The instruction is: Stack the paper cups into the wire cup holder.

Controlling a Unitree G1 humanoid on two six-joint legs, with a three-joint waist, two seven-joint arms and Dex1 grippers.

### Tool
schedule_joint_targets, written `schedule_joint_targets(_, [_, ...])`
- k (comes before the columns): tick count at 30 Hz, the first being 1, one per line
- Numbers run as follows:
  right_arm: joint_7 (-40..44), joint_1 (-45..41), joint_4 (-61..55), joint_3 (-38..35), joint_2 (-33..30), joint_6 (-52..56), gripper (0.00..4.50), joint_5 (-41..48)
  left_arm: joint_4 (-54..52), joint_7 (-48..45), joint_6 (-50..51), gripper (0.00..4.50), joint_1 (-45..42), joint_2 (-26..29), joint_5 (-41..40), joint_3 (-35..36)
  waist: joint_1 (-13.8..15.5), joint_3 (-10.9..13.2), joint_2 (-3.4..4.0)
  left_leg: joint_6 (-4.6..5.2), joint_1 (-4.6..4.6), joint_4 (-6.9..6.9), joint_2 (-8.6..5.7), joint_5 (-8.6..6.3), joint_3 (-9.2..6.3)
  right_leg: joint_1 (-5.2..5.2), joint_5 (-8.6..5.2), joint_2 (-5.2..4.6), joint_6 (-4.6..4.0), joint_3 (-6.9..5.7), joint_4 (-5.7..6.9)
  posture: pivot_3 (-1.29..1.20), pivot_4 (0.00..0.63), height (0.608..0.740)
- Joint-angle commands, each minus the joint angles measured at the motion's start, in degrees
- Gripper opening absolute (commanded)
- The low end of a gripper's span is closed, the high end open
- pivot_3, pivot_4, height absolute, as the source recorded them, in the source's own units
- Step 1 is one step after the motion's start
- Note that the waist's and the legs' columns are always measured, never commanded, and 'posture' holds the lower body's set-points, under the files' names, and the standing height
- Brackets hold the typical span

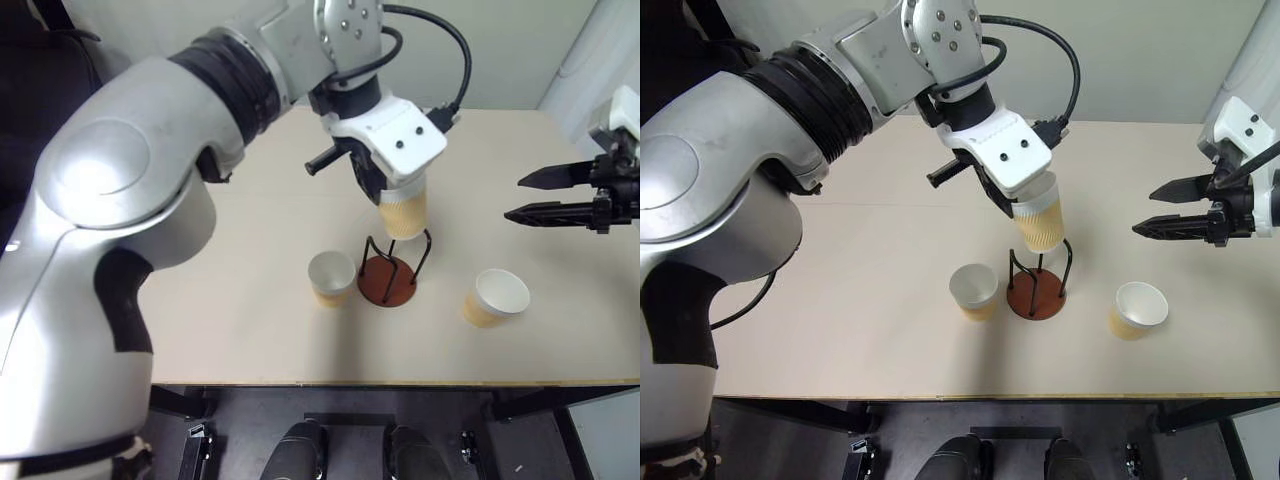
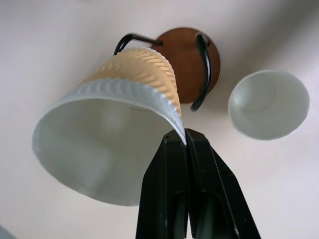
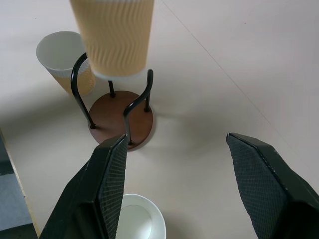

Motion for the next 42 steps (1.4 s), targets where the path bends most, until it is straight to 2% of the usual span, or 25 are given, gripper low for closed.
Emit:
schedule_joint_targets(1, [0.2, -1.0, -0.6, -1.2, -1.0, -0.5, 3.18, -0.3, -1.0, -1.8, -0.5, 0.04, -2.2, 1.0, -1.8, -1.1, 0.0, 0.0, 0.00, 0.00, 0.01, -0.01, 0.00, 0.00, 0.01, 0.00, 0.00, 0.02, 0.00, -0.02, 0.00, 0.00, 0.150, 0.740])
schedule_joint_targets(11, [0.0, -0.7, -1.1, -1.7, -1.0, 0.0, 3.18, 0.0, -0.2, -1.8, -2.6, 0.04, -0.9, 0.0, -1.0, -2.5, 0.0, 0.0, 0.00, -0.02, -0.01, -0.01, 0.00, -0.01, -0.04, 0.00, -0.01, 0.00, -0.01, -0.02, -0.01, 0.00, 0.150, 0.740])
schedule_joint_targets(26, [-0.5, 0.5, -2.2, -2.9, -1.2, 0.7, 3.18, 0.5, 3.1, -1.8, -6.7, 0.04, 1.1, -2.4, 3.4, -0.4, 0.0, 0.0, -0.01, -0.03, -0.01, -0.03, 0.01, -0.02, -0.04, 0.01, -0.03, -0.03, -0.01, -0.01, -0.02, 0.00, 0.150, 0.740])
schedule_joint_targets(30, [-0.6, 0.7, -2.4, -3.0, -1.2, 0.7, 3.18, 0.6, 3.4, -1.8, -7.5, 0.89, 1.3, -2.5, 4.4, -0.2, 0.0, 0.0, 0.00, -0.04, 0.01, -0.05, 0.01, -0.02, 0.00, 0.01, -0.03, 0.01, -0.01, -0.02, -0.02, 0.00, 0.150, 0.740])
schedule_joint_targets(37, [-0.3, 1.0, -2.4, -3.1, -1.4, 0.6, 3.18, 0.6, 2.6, -1.8, -7.9, 3.44, 1.6, -2.4, 3.6, 0.5, 0.0, 0.0, 0.00, -0.04, 0.00, -0.04, 0.02, -0.03, -0.02, 0.01, -0.03, -0.01, -0.01, -0.01, -0.02, 0.00, 0.150, 0.740])
schedule_joint_targets(40, [-0.2, 1.1, -2.5, -3.2, -1.5, 0.7, 3.18, 0.7, 3.0, -1.8, -7.6, 4.47, 1.9, -2.8, 3.1, 2.8, 0.0, 0.0, 0.00, -0.05, 0.00, -0.05, 0.01, -0.03, -0.04, 0.01, -0.03, -0.01, -0.01, -0.01, -0.03, 0.00, 0.150, 0.740])
schedule_joint_targets(42, [-0.3, 1.3, -2.7, -3.1, -1.5, 0.7, 3.18, 0.8, 3.9, -1.8, -6.5, 4.47, 2.2, -3.0, 2.3, 6.7, 0.1, 0.0, -0.01, -0.05, 0.00, -0.05, 0.01, -0.03, -0.03, 0.01, -0.03, 0.00, -0.01, -0.02, -0.03, 0.00, 0.150, 0.740])
